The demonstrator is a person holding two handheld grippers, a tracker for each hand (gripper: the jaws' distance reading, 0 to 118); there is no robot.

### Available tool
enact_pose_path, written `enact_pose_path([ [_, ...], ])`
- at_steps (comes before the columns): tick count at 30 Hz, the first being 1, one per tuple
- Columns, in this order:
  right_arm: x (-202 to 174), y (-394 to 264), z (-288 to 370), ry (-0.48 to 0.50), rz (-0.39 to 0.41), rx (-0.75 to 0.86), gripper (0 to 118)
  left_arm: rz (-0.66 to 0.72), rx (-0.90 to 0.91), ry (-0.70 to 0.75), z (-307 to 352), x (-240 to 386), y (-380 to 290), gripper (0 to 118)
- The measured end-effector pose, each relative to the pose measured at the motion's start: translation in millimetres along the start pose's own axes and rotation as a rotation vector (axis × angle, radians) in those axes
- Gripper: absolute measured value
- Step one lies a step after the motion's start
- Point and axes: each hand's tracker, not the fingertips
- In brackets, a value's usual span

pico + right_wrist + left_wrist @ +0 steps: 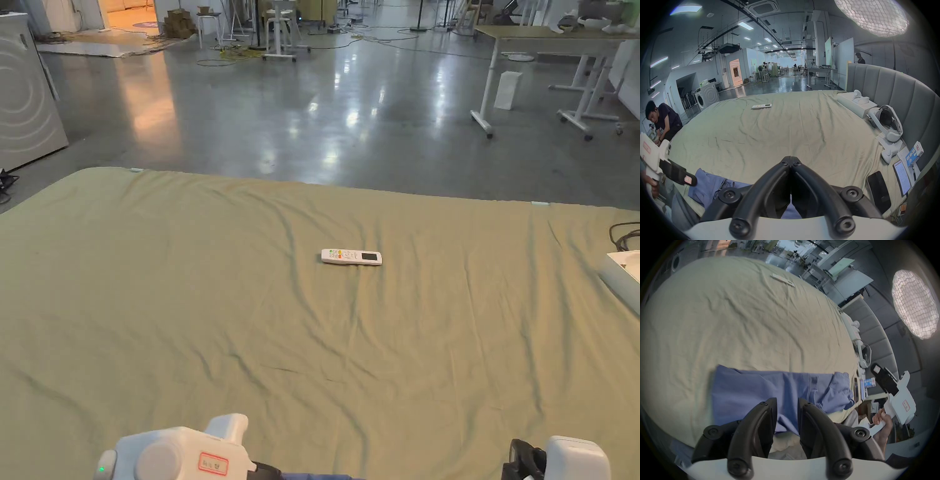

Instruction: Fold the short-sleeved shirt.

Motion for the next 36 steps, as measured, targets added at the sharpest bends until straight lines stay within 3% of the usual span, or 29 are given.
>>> enact_pose_path([
  [1, 0, 0, 0, 0.001, -0.001, -0.001, 0, -0.010, -0.006, -0.015, -8, 2, -2, 11],
  [7, 4, 0, 3, -0.006, -0.005, -0.003, 0, 0.024, -0.020, -0.091, -47, 12, -10, 10],
  [18, 13, -3, 2, -0.028, -0.040, -0.032, 0, -0.003, -0.062, -0.077, -98, 34, -17, 10],
  [27, 15, -3, 2, -0.034, -0.030, -0.047, 0, -0.011, 0.075, -0.084, -8, 13, -9, 10],
  [29, 13, -3, 0, -0.032, -0.029, -0.049, 0, -0.002, 0.132, -0.057, 19, -6, -5, 11],
  [31, 10, -2, -2, -0.029, -0.028, -0.054, 0, 0.003, 0.182, -0.008, 41, -26, -4, 22],
  [36, 0, 0, -5, -0.005, -0.025, -0.054, 0, 0.123, 0.176, 0.058, 66, -87, -3, 22],
])
